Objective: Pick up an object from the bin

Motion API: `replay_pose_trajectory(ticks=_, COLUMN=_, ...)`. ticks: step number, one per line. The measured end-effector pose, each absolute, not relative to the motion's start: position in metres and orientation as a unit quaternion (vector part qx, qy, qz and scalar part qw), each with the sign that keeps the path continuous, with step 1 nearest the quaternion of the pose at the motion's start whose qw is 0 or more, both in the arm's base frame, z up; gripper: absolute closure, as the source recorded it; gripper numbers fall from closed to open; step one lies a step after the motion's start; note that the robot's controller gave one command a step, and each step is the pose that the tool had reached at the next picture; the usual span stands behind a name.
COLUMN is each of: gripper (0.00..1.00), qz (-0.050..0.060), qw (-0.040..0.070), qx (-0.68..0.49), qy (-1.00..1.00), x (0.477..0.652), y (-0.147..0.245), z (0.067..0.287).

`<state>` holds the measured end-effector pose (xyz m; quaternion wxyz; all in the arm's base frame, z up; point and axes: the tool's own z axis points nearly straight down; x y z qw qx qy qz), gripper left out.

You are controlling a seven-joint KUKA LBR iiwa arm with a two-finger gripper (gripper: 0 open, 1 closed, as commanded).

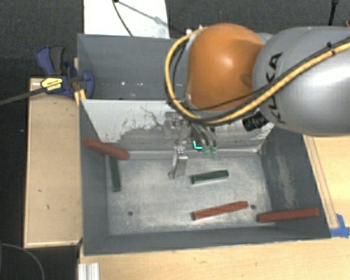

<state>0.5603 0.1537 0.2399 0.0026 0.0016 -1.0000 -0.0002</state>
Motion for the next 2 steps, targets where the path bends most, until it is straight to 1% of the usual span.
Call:
replay_pose_trajectory(ticks=1, gripper=0.00, qz=0.002, qw=0.003, qx=-0.098, qy=-0.995, x=0.519, y=0.060, z=0.141)
replay_pose_trajectory(ticks=2, gripper=0.00, qz=0.000, qw=0.001, qx=-0.181, qy=-0.984, x=0.528, y=0.007, z=0.070)
